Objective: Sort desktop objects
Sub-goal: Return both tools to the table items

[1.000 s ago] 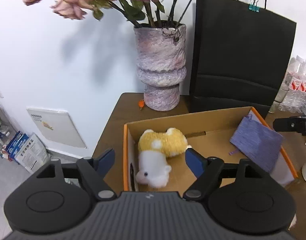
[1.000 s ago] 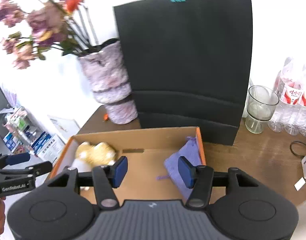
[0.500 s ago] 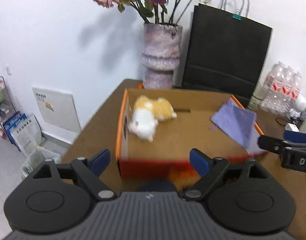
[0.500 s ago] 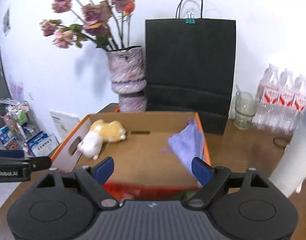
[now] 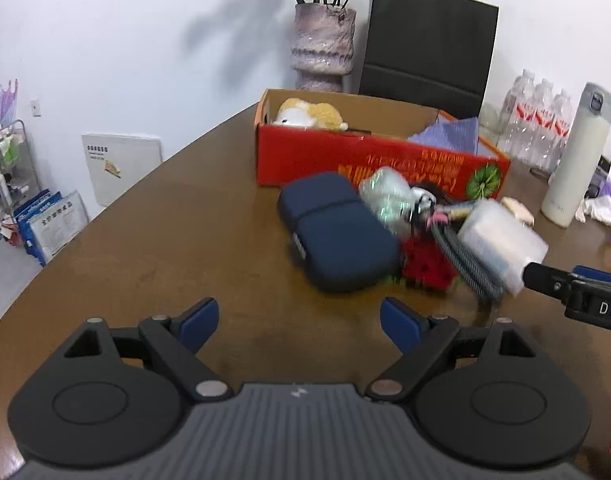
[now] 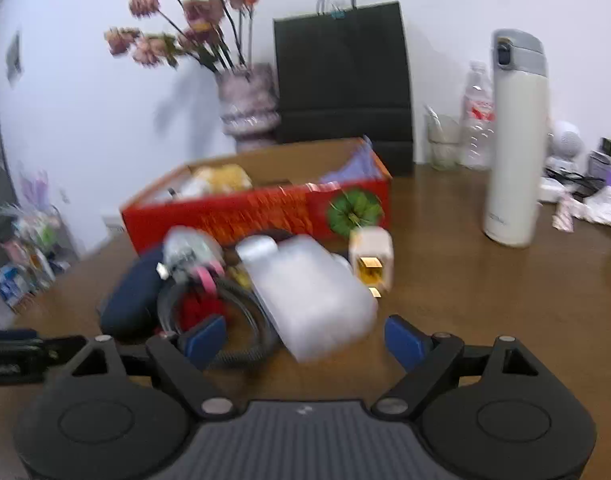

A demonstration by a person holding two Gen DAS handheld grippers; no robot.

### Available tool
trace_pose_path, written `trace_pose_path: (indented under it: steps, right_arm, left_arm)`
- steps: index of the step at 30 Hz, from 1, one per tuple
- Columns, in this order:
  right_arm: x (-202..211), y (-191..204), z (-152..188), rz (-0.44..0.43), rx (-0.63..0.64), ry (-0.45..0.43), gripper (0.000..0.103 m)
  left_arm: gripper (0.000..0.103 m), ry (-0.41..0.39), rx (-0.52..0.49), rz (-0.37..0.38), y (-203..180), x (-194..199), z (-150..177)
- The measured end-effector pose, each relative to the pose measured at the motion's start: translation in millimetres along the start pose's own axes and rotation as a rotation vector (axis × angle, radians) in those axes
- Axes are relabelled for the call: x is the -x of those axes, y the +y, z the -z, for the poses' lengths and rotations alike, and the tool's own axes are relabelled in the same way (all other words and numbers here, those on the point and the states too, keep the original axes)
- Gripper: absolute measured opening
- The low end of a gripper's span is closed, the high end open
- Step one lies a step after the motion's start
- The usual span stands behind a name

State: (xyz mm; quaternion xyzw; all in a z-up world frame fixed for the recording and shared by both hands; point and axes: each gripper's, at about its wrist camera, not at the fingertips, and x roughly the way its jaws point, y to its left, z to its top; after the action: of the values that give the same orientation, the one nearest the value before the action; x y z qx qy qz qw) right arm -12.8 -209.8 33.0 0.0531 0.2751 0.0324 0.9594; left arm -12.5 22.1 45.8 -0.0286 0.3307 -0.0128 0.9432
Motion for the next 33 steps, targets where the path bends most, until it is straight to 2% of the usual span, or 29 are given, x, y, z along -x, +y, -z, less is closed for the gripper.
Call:
trace_pose_path:
  steps: [2, 7, 12, 16, 18, 22, 24, 25, 26, 27, 28, 29, 31, 33]
  right_arm:
    - [6.9, 2.9, 5.1, 0.019, 0.022, -0.015, 0.086]
    - [17.1, 11.0, 12.0, -0.02, 0.097, -0.027, 0.086]
    - [17.0, 10.2, 14.4, -0.041, 0.072, -0.02, 0.086]
    - [19.9, 10.0, 13.4, -0.083, 0.05, -0.049, 0.085]
    - [15.8, 12.7, 10.4, -0.107, 0.043, -0.037, 0.085]
    - [5.7, 27.3, 1.6, -0.144, 0.047, -0.043, 0.08]
    - [-0.5, 37.1, -1.2, -0.192, 0.048, -0.036, 0.078]
    - [-4.1, 41.6, -1.6, -0.218, 0.052, -0.027, 0.073]
    - [-7.6, 45.9, -2.0, -0.238, 0.055, -0.015, 0.063]
    - [-12.2, 51.9, -2.0, -0.251, 0.06, -0.003, 0.058]
    - [-16.0, 55.5, -2.9, -0.257, 0.063, 0.007, 0.046]
    - [-19.9, 59.1, -4.0, -0.259, 0.065, 0.018, 0.03]
    - [-24.5, 65.6, -5.7, -0.235, 0.097, 0.025, 0.014]
    - [-24.5, 66.4, -5.1, -0.243, 0.121, 0.021, 0.013]
  left_arm:
    - [0.09, -0.019, -0.011, -0.004, -1.1, 5.7, 1.1]
    - [0.09, -0.034, -0.014, 0.016, -5.1, 9.6, -1.6]
    - [0.09, 0.0, -0.028, 0.023, -13.6, -1.3, 3.9]
    - [0.09, 0.013, -0.029, 0.029, -16.0, -9.9, 2.3]
    - [0.09, 0.012, -0.032, 0.037, -15.3, -12.4, 1.6]
    - [0.09, 0.027, -0.026, 0.021, -10.5, -22.9, -2.7]
    - [0.09, 0.021, -0.018, 0.016, -6.7, -25.4, -6.6]
    - [0.09, 0.013, -0.008, 0.014, -5.2, -26.1, -8.7]
    - [0.09, 0.008, 0.001, 0.013, -3.1, -27.1, -10.6]
    - [0.09, 0.006, 0.01, 0.014, -1.5, -28.2, -11.8]
    - [0.09, 0.007, 0.017, 0.01, -0.7, -29.8, -12.5]
    - [0.09, 0.009, 0.021, 0.007, -0.1, -31.8, -13.0]
    - [0.09, 0.018, 0.023, 0.015, 0.2, -35.6, -13.8]
    - [0.09, 0.018, 0.024, 0.021, -0.2, -37.8, -14.8]
